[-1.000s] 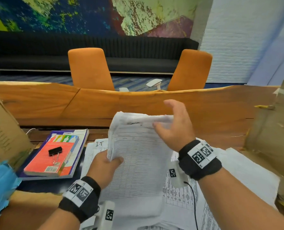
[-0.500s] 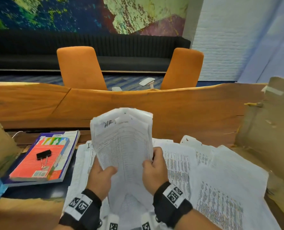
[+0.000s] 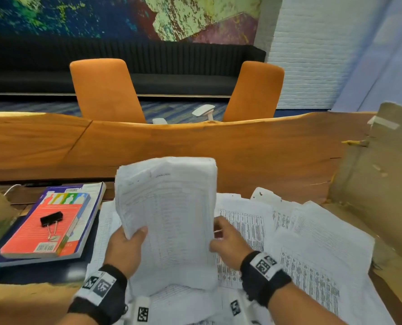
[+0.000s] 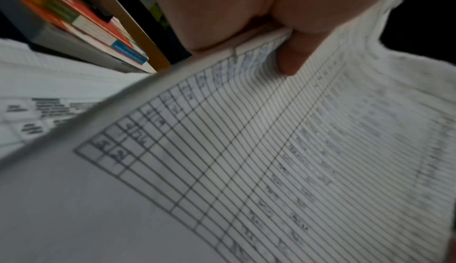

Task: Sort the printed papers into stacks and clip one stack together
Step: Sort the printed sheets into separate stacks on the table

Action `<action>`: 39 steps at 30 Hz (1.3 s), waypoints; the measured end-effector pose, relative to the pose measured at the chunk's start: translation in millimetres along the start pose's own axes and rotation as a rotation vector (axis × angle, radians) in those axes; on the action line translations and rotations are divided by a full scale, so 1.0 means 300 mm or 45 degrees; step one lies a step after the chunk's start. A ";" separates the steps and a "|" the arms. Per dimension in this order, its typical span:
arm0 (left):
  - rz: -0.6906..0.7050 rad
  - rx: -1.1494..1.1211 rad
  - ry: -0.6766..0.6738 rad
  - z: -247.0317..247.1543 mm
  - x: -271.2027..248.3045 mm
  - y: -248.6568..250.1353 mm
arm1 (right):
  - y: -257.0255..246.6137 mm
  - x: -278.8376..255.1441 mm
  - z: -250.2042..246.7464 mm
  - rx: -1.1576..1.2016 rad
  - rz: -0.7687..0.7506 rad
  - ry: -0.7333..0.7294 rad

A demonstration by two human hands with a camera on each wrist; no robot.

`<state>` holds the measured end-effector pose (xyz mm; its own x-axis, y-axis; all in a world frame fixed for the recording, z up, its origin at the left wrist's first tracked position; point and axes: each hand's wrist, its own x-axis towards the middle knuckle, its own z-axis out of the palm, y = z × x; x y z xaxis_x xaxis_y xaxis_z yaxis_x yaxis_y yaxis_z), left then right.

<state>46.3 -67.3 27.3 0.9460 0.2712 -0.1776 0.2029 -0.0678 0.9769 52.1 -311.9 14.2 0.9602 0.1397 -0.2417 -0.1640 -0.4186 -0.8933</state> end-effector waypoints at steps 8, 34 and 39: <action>0.029 0.054 0.269 -0.155 0.071 0.065 | 0.345 -0.034 -0.492 -1.083 0.760 0.327; -0.232 0.044 0.587 -0.474 0.229 -0.171 | -0.152 0.581 0.325 -1.542 -0.258 -0.443; -0.261 -0.026 0.619 -0.502 0.231 -0.195 | -0.094 0.600 0.363 -1.636 -0.259 -0.339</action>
<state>62.1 100.1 -24.2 0.6601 0.6913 -0.2940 0.3618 0.0504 0.9309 204.8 -177.2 -45.2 0.8445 0.4092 -0.3454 0.4468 -0.8940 0.0333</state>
